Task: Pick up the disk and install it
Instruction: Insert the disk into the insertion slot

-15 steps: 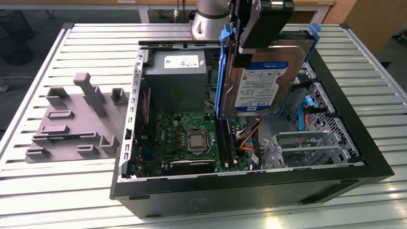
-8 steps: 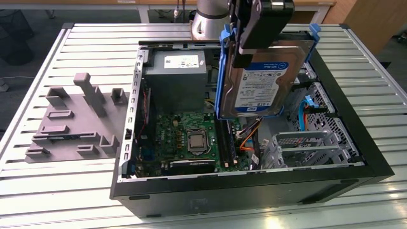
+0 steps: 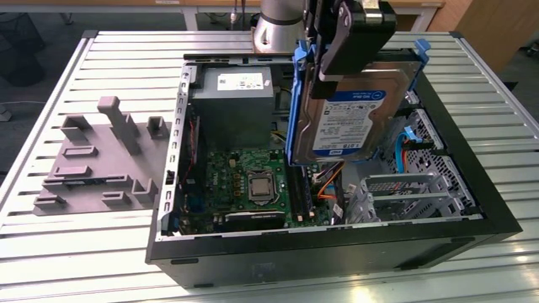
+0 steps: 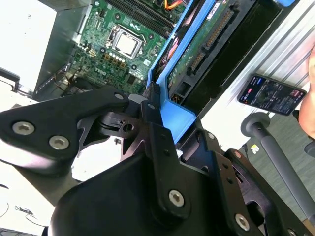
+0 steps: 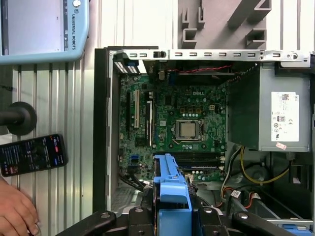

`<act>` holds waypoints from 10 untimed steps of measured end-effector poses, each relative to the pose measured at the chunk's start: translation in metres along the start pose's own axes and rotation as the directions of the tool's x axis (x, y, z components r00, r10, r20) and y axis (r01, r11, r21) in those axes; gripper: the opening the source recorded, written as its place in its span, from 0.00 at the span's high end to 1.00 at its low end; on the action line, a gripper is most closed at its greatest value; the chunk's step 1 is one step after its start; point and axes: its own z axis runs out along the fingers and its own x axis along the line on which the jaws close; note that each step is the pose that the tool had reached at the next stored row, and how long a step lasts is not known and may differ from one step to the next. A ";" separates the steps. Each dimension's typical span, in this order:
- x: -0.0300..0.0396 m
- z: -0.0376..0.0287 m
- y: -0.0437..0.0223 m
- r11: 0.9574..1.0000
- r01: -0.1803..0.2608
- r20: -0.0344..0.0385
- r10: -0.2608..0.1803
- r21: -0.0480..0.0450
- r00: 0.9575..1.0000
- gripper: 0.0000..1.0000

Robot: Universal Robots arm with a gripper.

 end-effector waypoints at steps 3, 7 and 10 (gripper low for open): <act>0.0003 0.0001 0.0000 1.000 0.000 0.000 0.000 0.000 1.000 0.63; 0.0004 0.0001 0.0000 1.000 0.000 0.000 0.000 0.000 1.000 0.63; 0.0006 0.0001 -0.0022 1.000 0.000 0.000 0.000 0.000 1.000 0.63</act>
